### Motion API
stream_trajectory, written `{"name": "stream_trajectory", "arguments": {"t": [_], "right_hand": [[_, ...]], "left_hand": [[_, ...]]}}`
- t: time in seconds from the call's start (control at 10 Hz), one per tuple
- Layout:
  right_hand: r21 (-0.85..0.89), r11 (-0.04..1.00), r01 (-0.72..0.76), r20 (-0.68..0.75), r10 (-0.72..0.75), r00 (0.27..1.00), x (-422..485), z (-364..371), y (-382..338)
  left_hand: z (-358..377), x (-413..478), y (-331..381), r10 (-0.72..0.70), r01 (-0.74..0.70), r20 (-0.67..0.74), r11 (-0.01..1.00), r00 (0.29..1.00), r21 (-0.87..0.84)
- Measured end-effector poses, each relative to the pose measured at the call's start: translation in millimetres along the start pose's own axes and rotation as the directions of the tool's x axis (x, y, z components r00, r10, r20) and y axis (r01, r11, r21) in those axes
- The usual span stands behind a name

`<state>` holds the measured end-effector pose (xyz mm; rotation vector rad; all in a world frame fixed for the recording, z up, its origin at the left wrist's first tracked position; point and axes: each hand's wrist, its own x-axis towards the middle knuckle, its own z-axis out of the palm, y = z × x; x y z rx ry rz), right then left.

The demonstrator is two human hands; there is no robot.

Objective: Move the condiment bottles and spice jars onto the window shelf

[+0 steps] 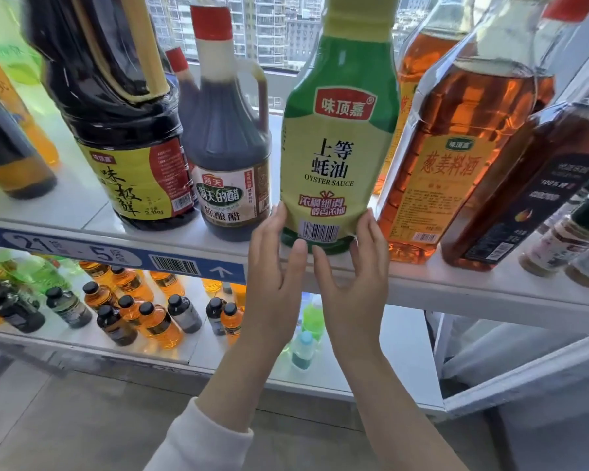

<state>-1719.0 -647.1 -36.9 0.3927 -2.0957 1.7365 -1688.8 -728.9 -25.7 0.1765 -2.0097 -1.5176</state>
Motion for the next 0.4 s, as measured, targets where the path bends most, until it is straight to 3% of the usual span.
{"name": "stream_trajectory", "arguments": {"t": [0.3,0.4], "right_hand": [[-0.001,1.000,0.015,0.069,-0.015,0.998,-8,-9,3],[-0.068,0.994,0.080,0.032,-0.077,0.996,-27,-12,1]], "left_hand": [[-15,-2,1,-0.048,0.055,0.088,0.995,0.995,-0.080],[-18,-13,0,-0.030,0.037,0.057,0.992,0.998,-0.118]]}}
